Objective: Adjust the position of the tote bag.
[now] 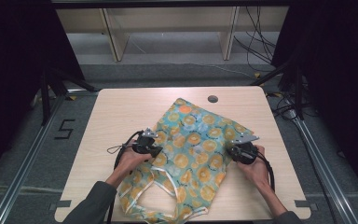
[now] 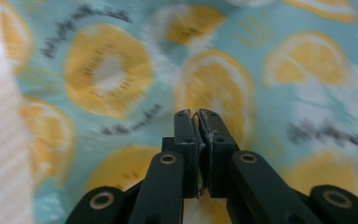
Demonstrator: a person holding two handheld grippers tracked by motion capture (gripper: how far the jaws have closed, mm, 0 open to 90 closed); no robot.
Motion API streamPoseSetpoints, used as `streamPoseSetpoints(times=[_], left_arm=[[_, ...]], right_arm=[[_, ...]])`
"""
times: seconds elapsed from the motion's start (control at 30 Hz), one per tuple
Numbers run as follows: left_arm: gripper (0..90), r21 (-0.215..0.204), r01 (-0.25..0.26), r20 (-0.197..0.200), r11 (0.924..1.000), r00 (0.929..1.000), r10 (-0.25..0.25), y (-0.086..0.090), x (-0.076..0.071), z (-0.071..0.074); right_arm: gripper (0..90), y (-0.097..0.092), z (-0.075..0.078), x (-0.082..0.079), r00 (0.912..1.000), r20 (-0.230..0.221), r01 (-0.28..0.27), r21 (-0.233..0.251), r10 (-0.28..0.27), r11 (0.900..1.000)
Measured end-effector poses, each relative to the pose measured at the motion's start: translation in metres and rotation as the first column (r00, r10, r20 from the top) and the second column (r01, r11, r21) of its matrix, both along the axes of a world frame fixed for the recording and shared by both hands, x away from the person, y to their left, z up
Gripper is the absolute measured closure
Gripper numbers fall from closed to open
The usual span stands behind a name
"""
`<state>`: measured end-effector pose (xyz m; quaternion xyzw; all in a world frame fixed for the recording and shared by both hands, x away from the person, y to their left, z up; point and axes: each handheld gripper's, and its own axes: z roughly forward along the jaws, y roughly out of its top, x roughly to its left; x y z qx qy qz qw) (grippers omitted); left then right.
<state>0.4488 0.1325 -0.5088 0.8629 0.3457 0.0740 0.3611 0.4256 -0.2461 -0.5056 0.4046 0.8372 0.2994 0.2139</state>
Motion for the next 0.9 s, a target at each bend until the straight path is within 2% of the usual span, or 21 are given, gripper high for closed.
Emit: streamPoseSetpoints(times=[0.07,0.1,0.17,0.2,0.27,0.3,0.37,0.43,0.47,0.53,0.57,0.6,0.63,0.7,0.77,0.83,0.87,0.9], left_arm=[[85.6,0.008,0.014,0.012,0.9999,0.9998,-0.014,0.001,-0.005,0.0],[86.0,0.001,0.013,0.009,0.9999,0.9999,-0.013,0.0,-0.007,0.0],[86.2,-0.016,0.015,-0.007,0.9998,0.9999,-0.015,-0.002,-0.012,-0.001],[86.3,0.004,0.035,0.003,0.9994,0.9994,-0.035,-0.003,-0.013,0.0],[86.4,0.006,0.044,0.001,0.999,0.999,-0.044,-0.006,-0.017,0.0],[86.5,-0.006,0.042,-0.011,0.9991,0.999,-0.042,-0.009,-0.021,0.0],[86.8,0.011,0.06,0.002,0.9982,0.9982,-0.06,-0.016,-0.028,0.001],[86.7,0.001,0.051,-0.003,0.9987,0.9987,-0.051,-0.02,-0.03,0.0],[86.6,0.015,0.071,0.005,0.9974,0.9975,-0.071,-0.022,-0.03,0.001],[86.5,-0.005,0.057,0.002,0.9984,0.9984,-0.057,-0.027,-0.031,0.0],[85.7,0.004,0.069,-0.005,0.9976,0.9976,-0.069,-0.027,-0.03,0.002],[84.4,-0.01,0.06,0.0,0.9982,0.9982,-0.06,-0.027,-0.03,0.002],[83.3,-0.004,0.064,0.01,0.9979,0.9979,-0.064,-0.024,-0.029,0.006],[80.0,-0.05,0.017,0.035,0.9986,0.9993,-0.015,-0.014,-0.029,0.018],[74.0,-0.086,-0.044,0.067,0.9953,0.9965,0.05,0.003,-0.026,0.03],[67.8,-0.083,-0.124,0.097,0.9888,0.9865,0.132,0.02,-0.024,0.035],[64.6,-0.075,-0.148,0.1,0.9862,0.9829,0.155,0.027,-0.023,0.035],[57.9,-0.058,-0.192,0.079,0.9797,0.9774,0.196,0.041,-0.02,0.032]], right_arm=[[82.0,0.003,0.0,0.009,1.0,-0.005,-0.003,-0.001,0.003,1.0],[82.1,0.008,0.001,0.016,0.9999,-0.009,-0.009,-0.003,0.009,1.0],[82.4,0.01,0.001,0.02,0.9999,-0.004,-0.01,-0.003,0.01,0.9999],[82.4,0.011,0.001,0.024,0.9998,0.002,-0.019,-0.013,0.019,0.9997],[83.4,0.013,0.001,0.033,0.9997,0.0,-0.023,-0.01,0.023,0.9997],[83.9,0.014,0.002,0.036,0.9996,-0.006,-0.027,-0.013,0.027,0.9995],[84.9,0.018,0.003,0.051,0.9992,-0.007,-0.04,-0.018,0.04,0.999],[84.9,0.019,0.003,0.056,0.999,-0.001,-0.045,-0.02,0.045,0.9988],[84.9,0.022,0.002,0.065,0.9993,0.005,-0.038,-0.012,0.038,0.9992],[84.9,0.023,0.004,0.069,0.9993,-0.005,-0.036,-0.013,0.036,0.9993],[85.0,0.023,0.004,0.072,0.9995,-0.007,-0.03,-0.009,0.03,0.9995],[85.0,0.024,0.004,0.075,0.9995,0.005,-0.03,-0.006,0.03,0.9995],[85.0,0.023,0.004,0.078,0.9993,0.02,-0.032,-0.01,0.032,0.9994],[84.5,0.019,0.006,0.079,0.9995,0.023,-0.023,0.0,0.023,0.9997],[83.4,0.015,0.013,0.075,0.9997,0.024,-0.007,0.028,0.007,0.9996],[82.1,0.009,0.021,0.068,0.9993,0.038,-0.006,0.054,0.004,0.9985],[81.2,0.007,0.026,0.064,0.9992,0.04,-0.011,0.058,0.009,0.9982],[79.3,0.004,0.032,0.057,0.9993,0.035,-0.015,0.077,0.012,0.9969]])
